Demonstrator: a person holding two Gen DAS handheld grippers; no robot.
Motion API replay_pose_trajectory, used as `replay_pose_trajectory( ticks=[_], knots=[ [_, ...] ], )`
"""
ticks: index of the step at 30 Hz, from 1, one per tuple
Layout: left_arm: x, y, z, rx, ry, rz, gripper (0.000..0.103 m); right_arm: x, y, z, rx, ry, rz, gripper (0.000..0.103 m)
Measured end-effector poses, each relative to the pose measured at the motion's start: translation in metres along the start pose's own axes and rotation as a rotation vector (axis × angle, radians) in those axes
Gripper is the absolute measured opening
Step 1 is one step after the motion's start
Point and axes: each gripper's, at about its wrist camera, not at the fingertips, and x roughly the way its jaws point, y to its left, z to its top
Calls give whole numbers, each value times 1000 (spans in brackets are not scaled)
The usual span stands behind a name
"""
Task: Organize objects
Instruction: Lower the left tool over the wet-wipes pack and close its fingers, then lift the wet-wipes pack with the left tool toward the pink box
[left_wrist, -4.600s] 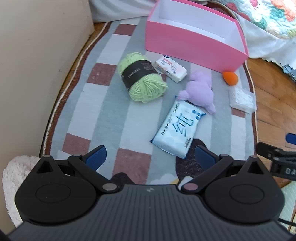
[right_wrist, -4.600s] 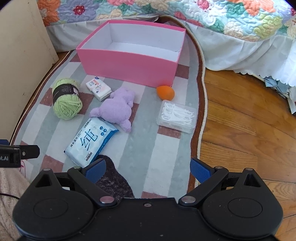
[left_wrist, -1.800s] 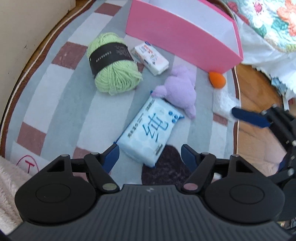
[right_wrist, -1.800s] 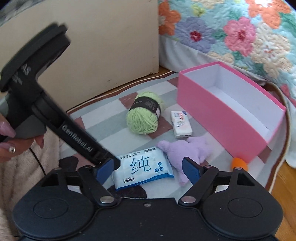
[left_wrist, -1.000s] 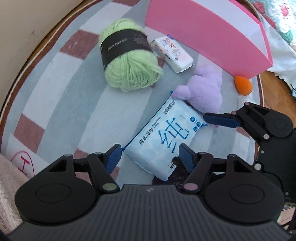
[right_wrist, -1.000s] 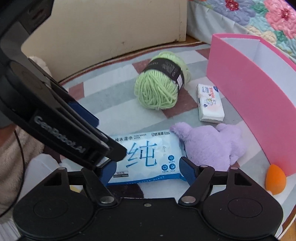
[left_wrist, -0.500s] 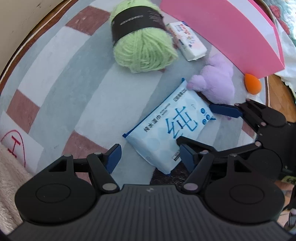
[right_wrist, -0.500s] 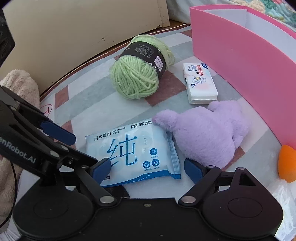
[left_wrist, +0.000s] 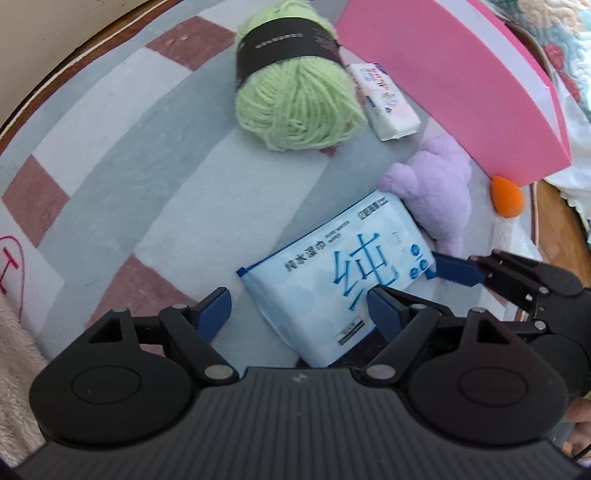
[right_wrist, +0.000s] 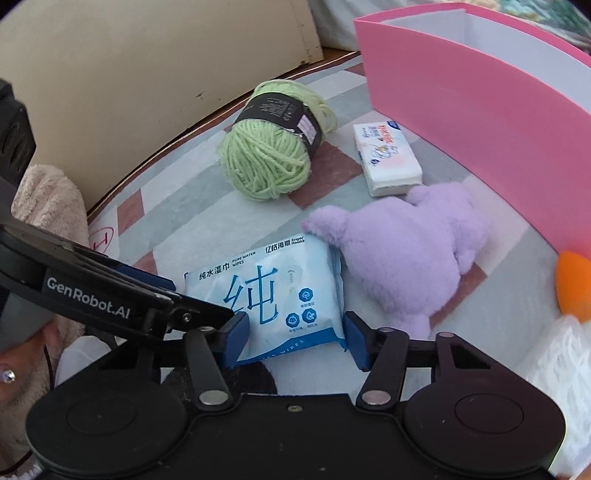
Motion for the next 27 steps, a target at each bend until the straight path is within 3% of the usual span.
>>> replay_pose_trajectory(
  ticks=[2, 4, 8, 15, 21, 23, 27],
  knots=[
    [0, -1, 0, 0, 5, -21, 57, -4, -1, -5, 33, -7, -4, 55],
    [-1, -5, 0, 31, 0, 7, 51, -8, 1, -9, 55, -10, -19, 53],
    [-4, -8, -1, 60, -20, -27, 37, -14, 9, -19, 76, -18, -82, 52],
    [-12, -14, 10, 137, -91, -174, 37, -30, 15, -38, 178, -51, -175, 52],
    [-5, -21, 1, 193, -63, -117, 37, -33, 1, -47, 318, -116, -175, 56],
    [-1, -20, -3, 187, -35, -105, 42, -34, -5, -48, 358, -131, -148, 57],
    [5, -19, -9, 189, 23, -90, 44, -30, -6, -52, 364, -131, -142, 53]
  ],
)
